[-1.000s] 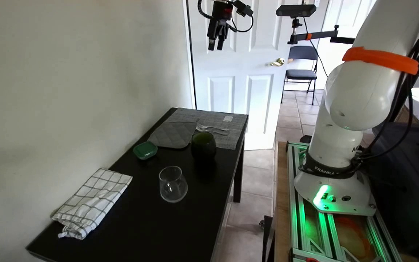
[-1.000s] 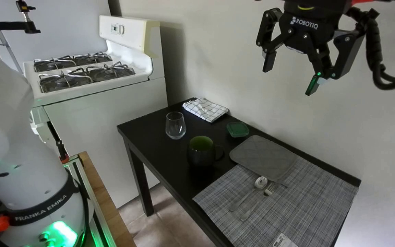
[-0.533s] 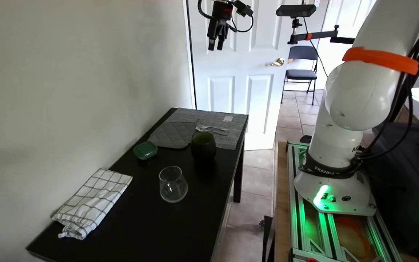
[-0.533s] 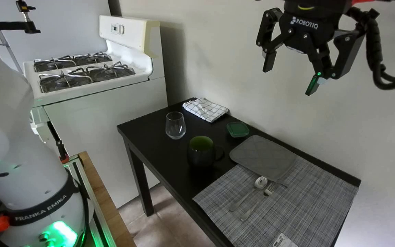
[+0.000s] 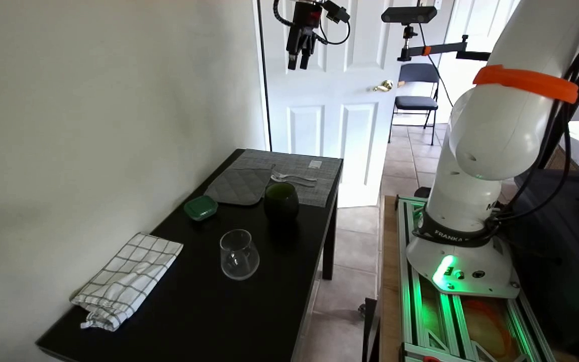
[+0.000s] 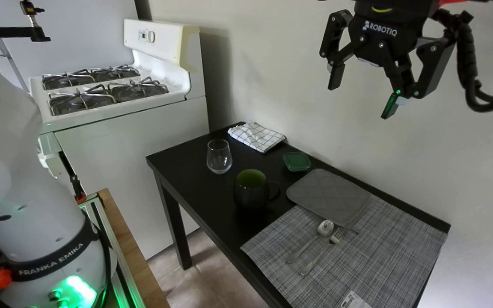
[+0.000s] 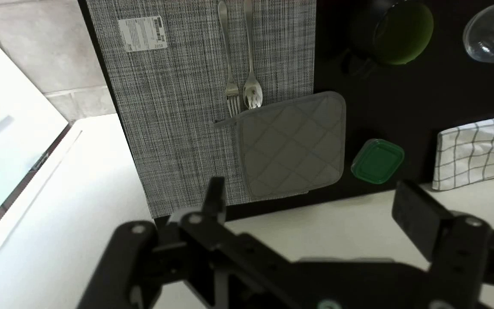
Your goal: Put the mat on the right cup, then put the spoon on the mat
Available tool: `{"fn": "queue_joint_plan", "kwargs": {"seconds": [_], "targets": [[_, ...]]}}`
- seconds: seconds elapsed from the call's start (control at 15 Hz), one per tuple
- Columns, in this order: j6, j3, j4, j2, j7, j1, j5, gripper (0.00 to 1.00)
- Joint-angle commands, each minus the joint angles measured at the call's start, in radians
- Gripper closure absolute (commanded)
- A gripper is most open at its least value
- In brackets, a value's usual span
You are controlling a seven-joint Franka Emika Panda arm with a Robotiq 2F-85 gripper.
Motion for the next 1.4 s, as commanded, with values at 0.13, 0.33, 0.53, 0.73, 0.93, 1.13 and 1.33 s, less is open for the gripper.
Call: {"fn": "queue_joint_plan", "kwargs": {"seconds": [0.13, 0.33, 0.53, 0.73, 0.93, 1.13, 1.33], "targets": [[-0.005, 0.032, 0.005, 0.007, -0.009, -0.037, 0.011, 0.00], [0.019, 0.014, 0.017, 0.077, -0.057, -0.030, 0.077, 0.00], [0.076, 0.009, 0.028, 0.175, -0.198, -0.017, 0.275, 0.00], [0.068, 0.055, 0.064, 0.299, -0.343, -0.044, 0.417, 0.00], [0.080, 0.126, 0.113, 0.423, -0.375, -0.077, 0.437, 0.00], [0.125, 0.192, 0.166, 0.524, -0.344, -0.110, 0.404, 0.00], [0.193, 0.241, 0.224, 0.619, -0.317, -0.142, 0.373, 0.00]]}}
